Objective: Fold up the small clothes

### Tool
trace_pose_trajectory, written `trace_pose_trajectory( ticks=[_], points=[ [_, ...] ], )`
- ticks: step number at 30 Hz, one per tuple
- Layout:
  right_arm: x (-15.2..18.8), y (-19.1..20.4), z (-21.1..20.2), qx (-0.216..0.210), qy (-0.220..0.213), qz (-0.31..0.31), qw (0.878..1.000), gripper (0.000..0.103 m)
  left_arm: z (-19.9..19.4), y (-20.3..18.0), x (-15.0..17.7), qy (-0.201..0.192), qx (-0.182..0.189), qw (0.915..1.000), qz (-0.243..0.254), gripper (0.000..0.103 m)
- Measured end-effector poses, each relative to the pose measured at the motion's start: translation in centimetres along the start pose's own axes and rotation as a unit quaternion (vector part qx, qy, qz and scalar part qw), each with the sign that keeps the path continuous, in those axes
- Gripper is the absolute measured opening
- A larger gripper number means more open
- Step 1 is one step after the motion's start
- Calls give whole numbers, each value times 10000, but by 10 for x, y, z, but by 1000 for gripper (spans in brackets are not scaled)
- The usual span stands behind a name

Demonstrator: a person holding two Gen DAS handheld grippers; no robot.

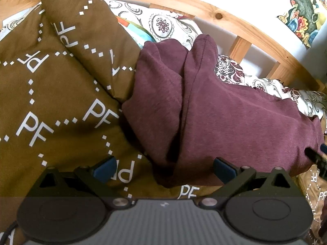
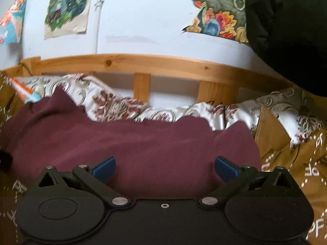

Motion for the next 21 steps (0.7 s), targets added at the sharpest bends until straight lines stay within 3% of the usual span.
trace_pose_trajectory(
  ticks=[8, 21],
  points=[
    [17, 26, -9, -239, 51, -419, 9988, 102, 1, 2, 0, 3, 16, 10000, -17, 102],
    [20, 44, -1, -426, 142, -562, 9974, 102, 2, 3, 0, 15, 15, 10000, -6, 102]
  ],
)
Point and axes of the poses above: each gripper's, at about its wrist camera, not at the fingertips, and z roughly the way its jaws point, y to its left, x to its underside, the point moved 8 cm from there along z, roughly the way its jaws point, and after that the axes turned 2 degrees about -y, right-handed, at the moved point
